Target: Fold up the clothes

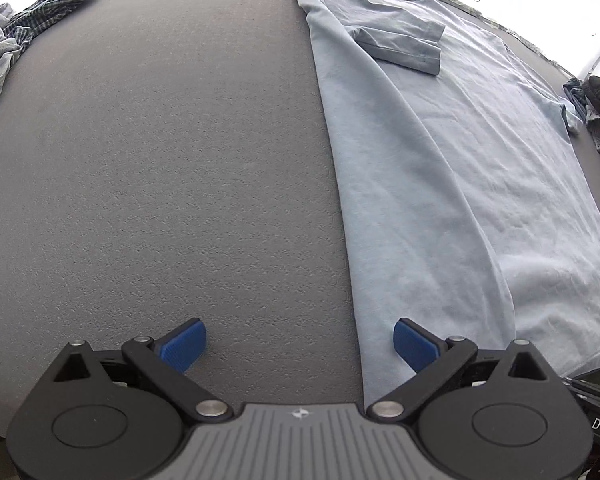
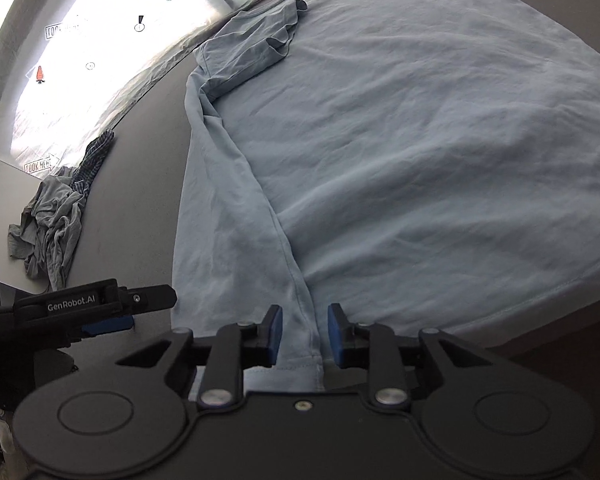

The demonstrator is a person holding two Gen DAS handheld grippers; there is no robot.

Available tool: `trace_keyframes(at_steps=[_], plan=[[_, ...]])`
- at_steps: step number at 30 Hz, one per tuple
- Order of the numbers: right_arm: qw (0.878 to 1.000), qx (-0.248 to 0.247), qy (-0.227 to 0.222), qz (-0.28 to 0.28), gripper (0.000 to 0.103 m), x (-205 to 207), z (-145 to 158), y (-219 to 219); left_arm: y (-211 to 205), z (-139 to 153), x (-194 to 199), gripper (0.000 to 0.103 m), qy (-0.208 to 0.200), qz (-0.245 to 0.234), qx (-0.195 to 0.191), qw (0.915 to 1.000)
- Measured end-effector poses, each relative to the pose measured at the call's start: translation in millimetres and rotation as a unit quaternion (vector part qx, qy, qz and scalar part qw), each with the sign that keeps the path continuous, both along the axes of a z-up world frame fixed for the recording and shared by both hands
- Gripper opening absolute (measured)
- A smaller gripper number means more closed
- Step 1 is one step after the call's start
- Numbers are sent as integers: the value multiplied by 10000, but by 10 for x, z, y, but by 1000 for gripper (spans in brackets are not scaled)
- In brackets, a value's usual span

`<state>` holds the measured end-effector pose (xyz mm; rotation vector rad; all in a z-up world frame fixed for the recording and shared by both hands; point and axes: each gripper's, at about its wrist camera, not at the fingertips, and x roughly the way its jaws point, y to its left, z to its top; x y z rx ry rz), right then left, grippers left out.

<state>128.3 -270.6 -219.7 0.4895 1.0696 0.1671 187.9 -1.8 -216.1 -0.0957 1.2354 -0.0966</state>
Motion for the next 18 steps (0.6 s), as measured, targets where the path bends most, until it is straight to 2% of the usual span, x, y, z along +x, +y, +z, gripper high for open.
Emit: trace_keyframes(at_steps=[7,12,18], plan=[[9973,-484,139,535,5,71,55,54,-22,63,173,100,-110,241,32,9996],[9988,-362,-297,121,20,363,282,-251,-57,152,356,100,-284,535,71,9981],[9983,-254,-531,-49,22,979,341,-521,-104,245,680,100,-513,960,149,9939]])
